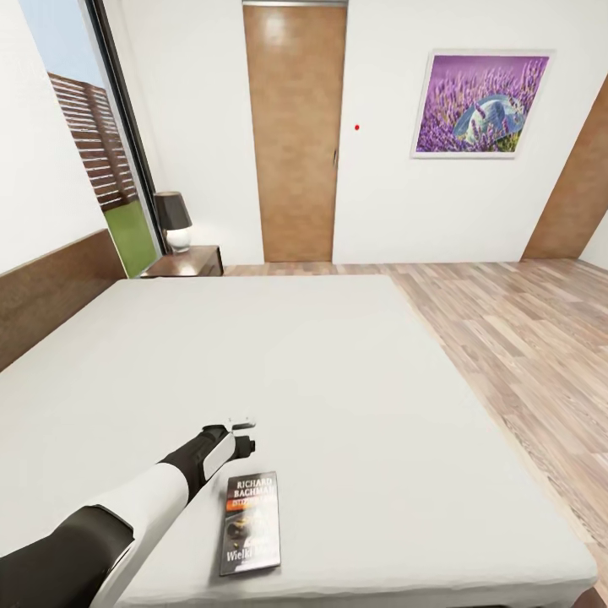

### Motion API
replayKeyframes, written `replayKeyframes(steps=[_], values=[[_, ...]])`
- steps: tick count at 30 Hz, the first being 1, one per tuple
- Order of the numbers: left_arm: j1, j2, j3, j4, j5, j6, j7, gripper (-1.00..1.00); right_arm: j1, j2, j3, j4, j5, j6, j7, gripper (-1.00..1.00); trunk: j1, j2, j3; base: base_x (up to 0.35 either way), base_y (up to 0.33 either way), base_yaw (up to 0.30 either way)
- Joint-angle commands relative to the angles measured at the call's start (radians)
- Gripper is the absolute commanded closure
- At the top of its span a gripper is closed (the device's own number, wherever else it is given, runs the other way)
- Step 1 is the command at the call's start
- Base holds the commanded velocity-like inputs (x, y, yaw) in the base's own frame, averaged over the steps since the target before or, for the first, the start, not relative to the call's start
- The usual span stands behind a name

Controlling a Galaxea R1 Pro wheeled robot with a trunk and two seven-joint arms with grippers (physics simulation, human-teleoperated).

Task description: In the bedroom, move the book from the bed onto either nightstand, and place the two sandals side by side next to the bed.

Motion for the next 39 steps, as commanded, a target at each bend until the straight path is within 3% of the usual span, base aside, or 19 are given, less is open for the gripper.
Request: replayKeyframes(steps=[1,11,35,39], values=[[0.0,0.0,-0.008,-0.002,0.011,0.007,0.008,-1.0,-0.001,0.0,-0.007,0.002,0.01,-0.006,-0.003,-1.0,0.004,-0.008,-0.004,0.0,0.0,0.0],[0.0,0.001,-0.008,-0.002,0.01,0.02,0.011,-1.0,-0.001,0.0,-0.002,0.003,0.01,-0.006,-0.003,-1.0,0.042,-0.078,-0.035,0.0,0.0,0.0],[0.0,-0.001,-0.008,-0.002,0.009,0.023,0.009,-1.0,-0.001,0.001,0.0,0.004,0.01,-0.006,-0.003,-1.0,0.042,-0.078,-0.035,0.0,0.0,0.0],[0.0,-0.001,-0.008,-0.002,0.009,0.023,0.008,-1.0,-0.001,0.001,0.0,0.003,0.01,-0.006,-0.003,-1.0,0.058,-0.106,-0.048,0.0,0.0,0.0]])
